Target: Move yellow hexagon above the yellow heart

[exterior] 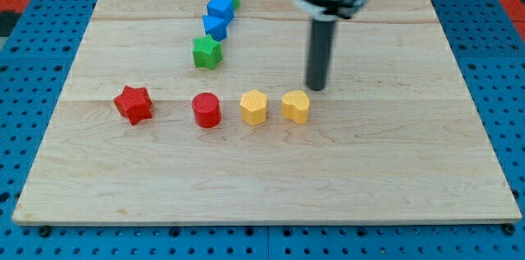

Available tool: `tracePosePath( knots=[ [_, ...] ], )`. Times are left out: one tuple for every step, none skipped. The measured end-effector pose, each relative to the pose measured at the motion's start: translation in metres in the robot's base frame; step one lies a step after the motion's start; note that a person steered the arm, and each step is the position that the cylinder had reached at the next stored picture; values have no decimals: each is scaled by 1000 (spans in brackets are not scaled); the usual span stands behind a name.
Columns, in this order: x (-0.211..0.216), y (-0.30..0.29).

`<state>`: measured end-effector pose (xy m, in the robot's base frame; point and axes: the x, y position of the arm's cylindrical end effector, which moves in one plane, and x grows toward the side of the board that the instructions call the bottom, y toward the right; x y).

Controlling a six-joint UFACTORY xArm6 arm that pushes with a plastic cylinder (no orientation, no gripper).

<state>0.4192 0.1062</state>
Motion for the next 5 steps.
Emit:
tracePosePath(
  knots=[
    [91, 52],
    [140, 3],
    [134, -46],
    [111, -110],
    [58, -139]
  ],
)
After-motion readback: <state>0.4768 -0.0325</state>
